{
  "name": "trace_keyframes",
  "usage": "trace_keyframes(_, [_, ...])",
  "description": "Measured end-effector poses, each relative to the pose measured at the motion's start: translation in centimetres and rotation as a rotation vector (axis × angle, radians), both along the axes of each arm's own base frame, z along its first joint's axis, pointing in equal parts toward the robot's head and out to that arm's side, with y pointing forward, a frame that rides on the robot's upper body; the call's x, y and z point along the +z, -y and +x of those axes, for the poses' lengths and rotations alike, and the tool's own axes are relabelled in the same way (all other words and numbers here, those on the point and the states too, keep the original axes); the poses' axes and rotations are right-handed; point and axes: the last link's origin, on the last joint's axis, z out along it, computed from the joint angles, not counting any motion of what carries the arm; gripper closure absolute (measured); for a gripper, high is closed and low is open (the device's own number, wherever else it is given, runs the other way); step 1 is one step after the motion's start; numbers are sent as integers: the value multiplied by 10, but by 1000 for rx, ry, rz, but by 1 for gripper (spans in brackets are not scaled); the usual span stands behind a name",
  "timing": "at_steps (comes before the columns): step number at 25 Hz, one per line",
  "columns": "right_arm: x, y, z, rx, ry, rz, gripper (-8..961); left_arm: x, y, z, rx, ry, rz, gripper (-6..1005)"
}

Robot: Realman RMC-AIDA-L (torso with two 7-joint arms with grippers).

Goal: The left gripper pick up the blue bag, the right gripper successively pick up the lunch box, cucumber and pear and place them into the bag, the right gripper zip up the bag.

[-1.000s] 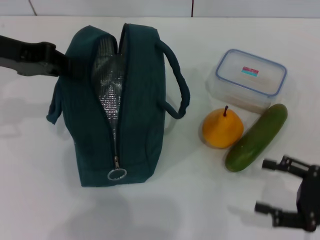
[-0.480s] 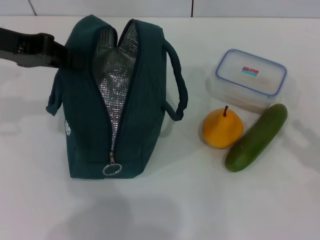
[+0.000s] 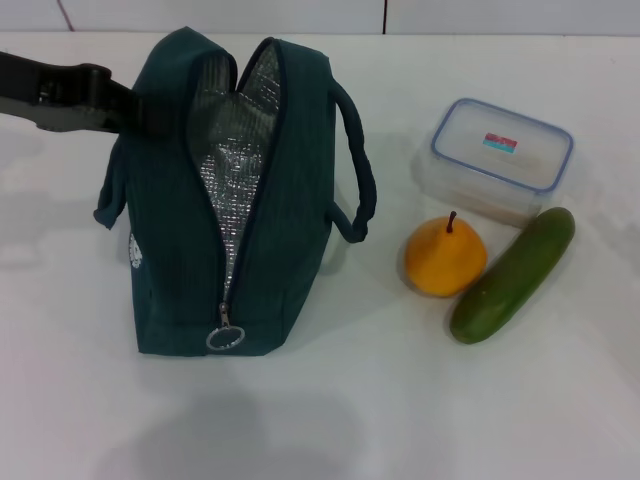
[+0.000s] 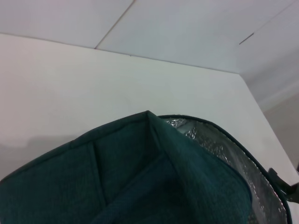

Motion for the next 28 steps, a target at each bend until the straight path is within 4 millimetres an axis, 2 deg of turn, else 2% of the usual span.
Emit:
trace_keyframes(3, [13, -24, -6, 45, 68, -78, 99, 0, 0, 0, 0, 1, 2, 955])
trace_keyframes(7, [15, -39, -12, 64, 119, -130, 99, 0, -1, 1, -2, 1, 4, 955])
trace_keyframes(13, [-1, -60, -19, 58, 217, -235, 99, 1, -3, 5, -16, -2, 9, 955])
trace_keyframes(19, [-19, -71, -26, 31, 256, -240, 100, 4, -5, 6, -21, -8, 18, 955])
trace_keyframes(28, [-35, -84, -39, 29, 276, -239, 100, 7, -10, 9, -30, -13, 35, 955])
